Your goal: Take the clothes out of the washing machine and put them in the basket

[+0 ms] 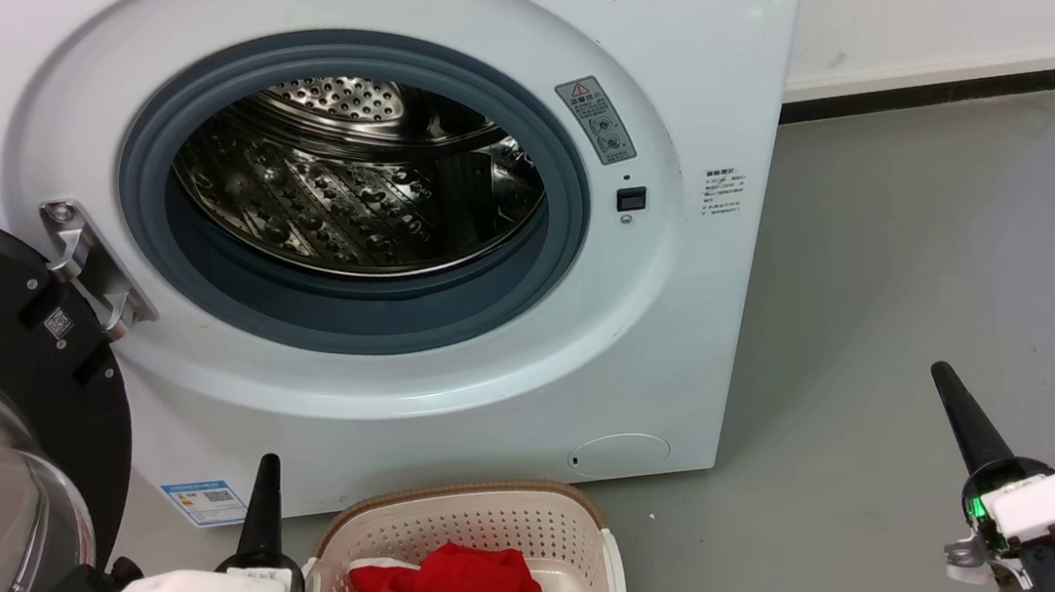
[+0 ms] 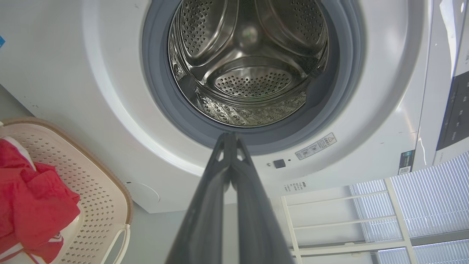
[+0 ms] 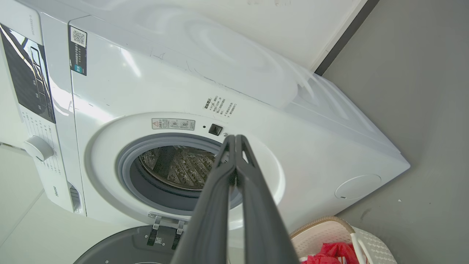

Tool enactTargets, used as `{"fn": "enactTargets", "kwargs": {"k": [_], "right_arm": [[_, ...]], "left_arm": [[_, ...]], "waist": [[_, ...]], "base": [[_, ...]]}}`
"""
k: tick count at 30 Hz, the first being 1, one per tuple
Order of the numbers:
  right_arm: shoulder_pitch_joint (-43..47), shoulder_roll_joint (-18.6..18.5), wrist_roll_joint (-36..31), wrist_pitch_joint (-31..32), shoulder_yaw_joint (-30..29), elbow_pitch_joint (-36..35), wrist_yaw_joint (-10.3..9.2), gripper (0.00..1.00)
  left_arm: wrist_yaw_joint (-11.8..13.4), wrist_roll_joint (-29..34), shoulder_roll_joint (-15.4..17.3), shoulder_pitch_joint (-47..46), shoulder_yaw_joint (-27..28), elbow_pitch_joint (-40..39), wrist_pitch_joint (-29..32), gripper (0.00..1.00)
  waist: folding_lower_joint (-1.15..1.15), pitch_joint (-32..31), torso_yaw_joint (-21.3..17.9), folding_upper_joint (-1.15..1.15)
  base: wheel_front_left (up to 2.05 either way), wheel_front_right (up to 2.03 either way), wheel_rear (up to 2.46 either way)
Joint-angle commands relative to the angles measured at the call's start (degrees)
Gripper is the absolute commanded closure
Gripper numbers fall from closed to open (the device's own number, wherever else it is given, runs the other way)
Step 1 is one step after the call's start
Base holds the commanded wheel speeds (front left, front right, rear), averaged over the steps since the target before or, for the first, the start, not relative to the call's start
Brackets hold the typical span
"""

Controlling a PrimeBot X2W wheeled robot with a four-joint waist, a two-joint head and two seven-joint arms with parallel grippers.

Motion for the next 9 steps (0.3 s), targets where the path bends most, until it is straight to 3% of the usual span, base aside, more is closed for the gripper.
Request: {"fn": "enactTargets", "kwargs": {"k": [1, 9], "right_arm": [[-1.6, -0.4, 1.9, 0.3, -0.2, 0.0, 0.00, 1.00], [-1.9, -0.3, 6.0, 0.9, -0.5, 0.6, 0.00, 1.00]], "left_arm": [[-0.4, -1.7, 0.1, -1.2, 0.4, -0.1, 0.5, 1.00], [-0.7, -5.4, -0.1, -1.6, 0.8, 0.3, 1.1, 1.00]], "waist": [[0.00, 0.0, 0.0, 0.00], [0.00, 0.0, 0.2, 0.00]], "base": [[0.00, 0.00, 0.00], [0.00, 0.00, 0.00]]}}
